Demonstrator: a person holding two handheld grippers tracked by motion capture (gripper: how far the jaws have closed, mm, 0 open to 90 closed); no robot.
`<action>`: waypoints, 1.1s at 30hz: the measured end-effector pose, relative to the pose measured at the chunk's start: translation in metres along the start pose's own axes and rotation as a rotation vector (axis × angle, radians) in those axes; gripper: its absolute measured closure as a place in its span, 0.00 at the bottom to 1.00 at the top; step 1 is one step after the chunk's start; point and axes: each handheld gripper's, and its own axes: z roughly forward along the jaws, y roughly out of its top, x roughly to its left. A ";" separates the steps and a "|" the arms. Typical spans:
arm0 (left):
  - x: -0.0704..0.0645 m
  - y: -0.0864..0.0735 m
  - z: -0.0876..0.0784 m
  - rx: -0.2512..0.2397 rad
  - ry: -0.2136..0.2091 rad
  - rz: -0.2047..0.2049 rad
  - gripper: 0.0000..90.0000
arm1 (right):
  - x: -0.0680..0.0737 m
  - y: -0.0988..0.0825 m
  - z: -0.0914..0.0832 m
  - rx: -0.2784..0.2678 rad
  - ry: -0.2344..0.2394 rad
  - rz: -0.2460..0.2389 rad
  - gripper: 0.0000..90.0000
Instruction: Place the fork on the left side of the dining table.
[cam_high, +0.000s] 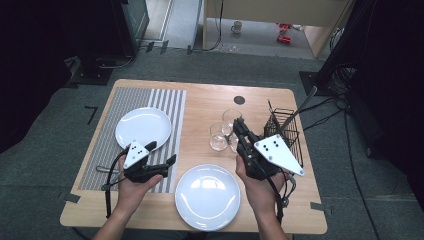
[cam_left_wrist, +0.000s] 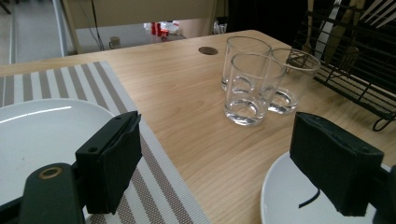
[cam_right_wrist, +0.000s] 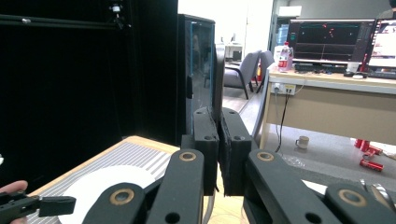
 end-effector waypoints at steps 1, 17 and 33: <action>-0.001 0.001 0.001 -0.003 -0.002 0.000 0.19 | 0.001 0.000 0.000 0.000 0.003 -0.001 0.97; -0.025 0.013 0.015 -0.016 -0.064 0.027 0.20 | 0.017 -0.003 0.008 0.010 0.044 -0.001 0.97; -0.050 0.022 0.027 -0.029 -0.105 0.050 0.20 | 0.034 -0.005 0.013 0.015 0.087 -0.002 0.97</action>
